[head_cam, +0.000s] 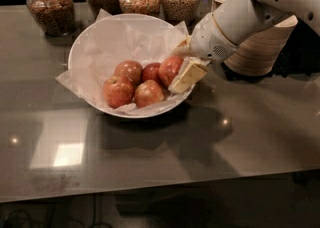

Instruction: Pick apple from white bowl

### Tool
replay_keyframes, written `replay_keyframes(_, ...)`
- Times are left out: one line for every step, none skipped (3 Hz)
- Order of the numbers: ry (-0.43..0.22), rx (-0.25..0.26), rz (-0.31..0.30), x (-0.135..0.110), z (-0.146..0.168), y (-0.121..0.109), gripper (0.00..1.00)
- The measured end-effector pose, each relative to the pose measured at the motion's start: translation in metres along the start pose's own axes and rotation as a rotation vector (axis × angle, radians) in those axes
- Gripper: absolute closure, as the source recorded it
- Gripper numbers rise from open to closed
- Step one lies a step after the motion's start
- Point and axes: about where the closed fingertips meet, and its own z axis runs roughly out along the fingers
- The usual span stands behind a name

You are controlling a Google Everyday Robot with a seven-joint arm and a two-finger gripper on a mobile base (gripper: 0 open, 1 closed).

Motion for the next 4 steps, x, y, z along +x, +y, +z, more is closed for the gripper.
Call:
replay_keyframes(-0.061,0.030,-0.027,-0.017,-0.020,0.000,1.00)
replay_keyframes(-0.116,0.054,-0.056,-0.034,-0.039,0.001,1.00)
replay_keyframes(-0.191,0.069,-0.081,-0.050,-0.061,-0.001,1.00)
replay_keyframes(-0.253,0.086,-0.135,-0.074,-0.082,-0.003,1.00)
